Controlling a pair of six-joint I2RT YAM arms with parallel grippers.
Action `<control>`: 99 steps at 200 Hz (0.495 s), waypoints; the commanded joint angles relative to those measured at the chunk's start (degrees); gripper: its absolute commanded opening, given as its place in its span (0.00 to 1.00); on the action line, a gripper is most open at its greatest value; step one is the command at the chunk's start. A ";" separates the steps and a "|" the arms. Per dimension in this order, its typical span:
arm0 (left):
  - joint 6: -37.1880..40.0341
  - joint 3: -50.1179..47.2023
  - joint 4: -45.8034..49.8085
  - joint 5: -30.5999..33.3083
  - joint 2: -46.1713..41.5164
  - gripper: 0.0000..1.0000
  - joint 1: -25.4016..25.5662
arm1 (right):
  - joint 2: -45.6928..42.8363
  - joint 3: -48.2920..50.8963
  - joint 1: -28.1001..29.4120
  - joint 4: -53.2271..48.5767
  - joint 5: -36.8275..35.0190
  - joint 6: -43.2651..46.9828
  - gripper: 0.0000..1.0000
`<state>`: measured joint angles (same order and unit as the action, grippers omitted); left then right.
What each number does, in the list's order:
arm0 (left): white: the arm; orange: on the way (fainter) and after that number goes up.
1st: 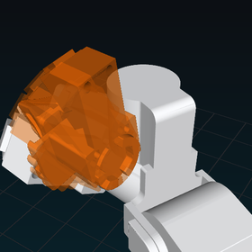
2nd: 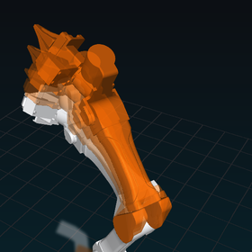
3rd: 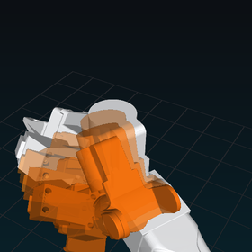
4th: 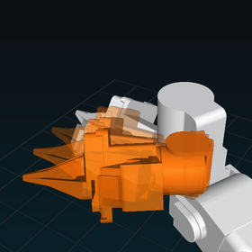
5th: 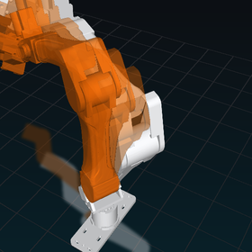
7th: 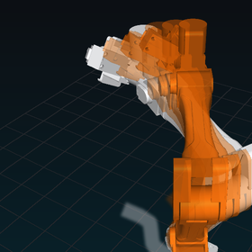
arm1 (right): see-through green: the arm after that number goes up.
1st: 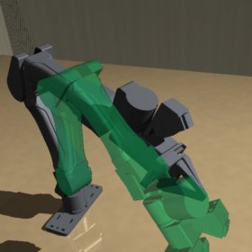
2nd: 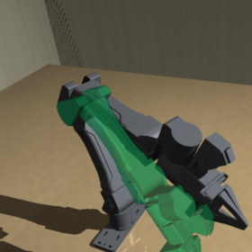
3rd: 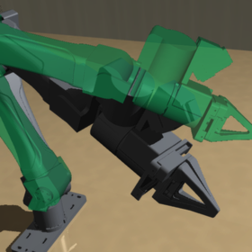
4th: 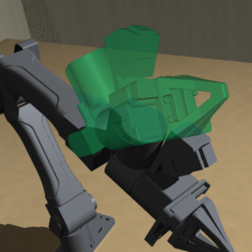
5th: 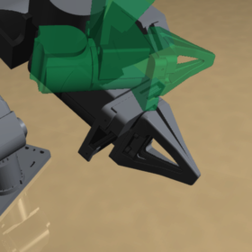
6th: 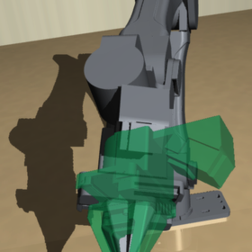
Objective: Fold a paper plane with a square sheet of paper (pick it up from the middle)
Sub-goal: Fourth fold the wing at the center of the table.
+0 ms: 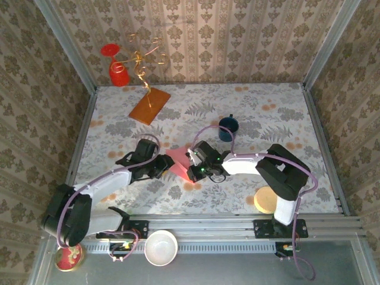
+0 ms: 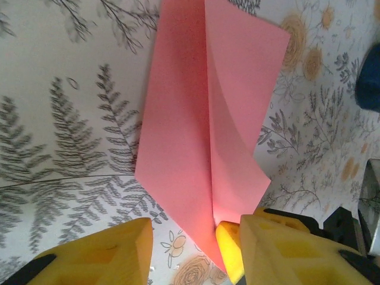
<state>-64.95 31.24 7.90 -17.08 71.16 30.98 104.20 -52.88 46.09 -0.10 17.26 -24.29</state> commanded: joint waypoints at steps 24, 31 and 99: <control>-0.43 0.82 -7.72 -1.81 4.84 0.33 2.12 | -1.79 3.65 -1.91 -0.35 3.53 -3.46 0.05; -0.07 1.07 -8.02 -1.97 5.41 0.32 2.20 | -1.80 3.83 -2.01 -0.21 3.57 -3.48 0.06; 2.92 2.14 -11.68 -4.19 10.25 0.32 2.42 | -1.37 4.37 -2.40 0.75 3.93 -3.83 0.06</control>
<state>-64.49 32.01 -1.52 -20.01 80.49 33.04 103.00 -50.02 44.07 2.22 20.99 -27.29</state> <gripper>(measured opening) 0.317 0.069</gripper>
